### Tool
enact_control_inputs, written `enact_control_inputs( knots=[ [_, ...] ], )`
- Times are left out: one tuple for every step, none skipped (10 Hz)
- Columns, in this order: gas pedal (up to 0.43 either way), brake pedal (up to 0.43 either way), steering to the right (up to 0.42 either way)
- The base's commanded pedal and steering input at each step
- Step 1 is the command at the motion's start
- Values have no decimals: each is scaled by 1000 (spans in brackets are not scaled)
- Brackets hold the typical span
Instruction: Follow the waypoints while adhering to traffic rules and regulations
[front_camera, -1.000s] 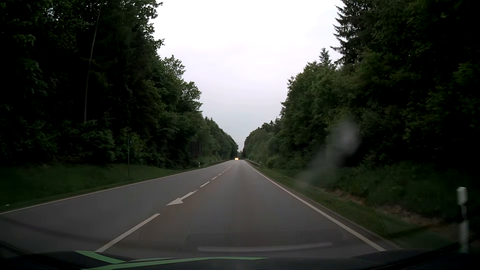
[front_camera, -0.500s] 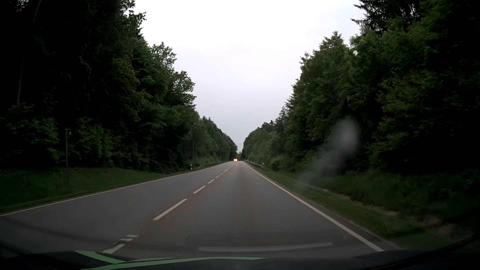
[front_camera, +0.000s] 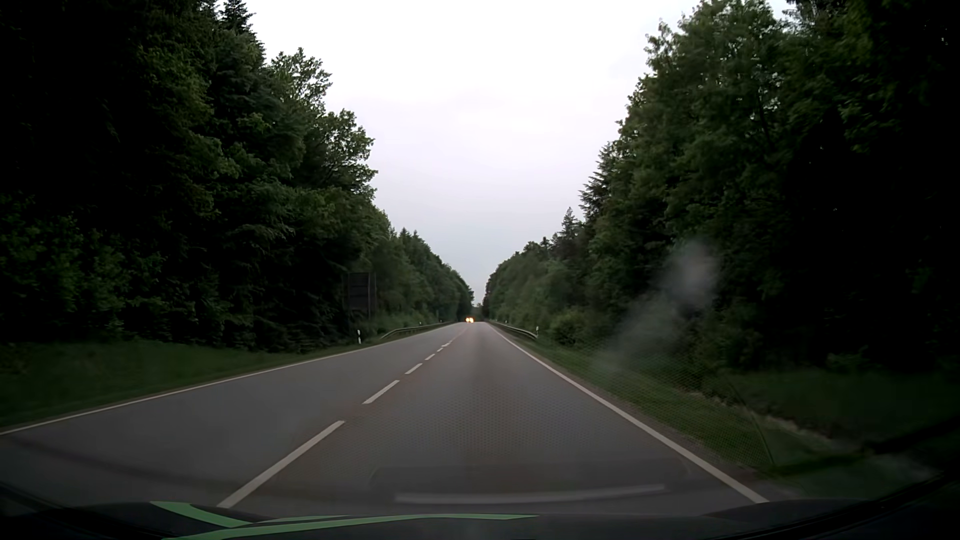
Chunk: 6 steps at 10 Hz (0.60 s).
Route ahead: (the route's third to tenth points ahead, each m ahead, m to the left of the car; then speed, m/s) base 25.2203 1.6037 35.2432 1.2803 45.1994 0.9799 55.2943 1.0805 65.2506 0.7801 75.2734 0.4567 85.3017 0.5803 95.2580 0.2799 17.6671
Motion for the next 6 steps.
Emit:
enact_control_inputs(
  knots=[
    [87,0,-4],
    [87,0,-3],
    [87,0,-3],
    [87,0,-3],
    [87,0,-3],
    [98,0,-3]
  ],
)
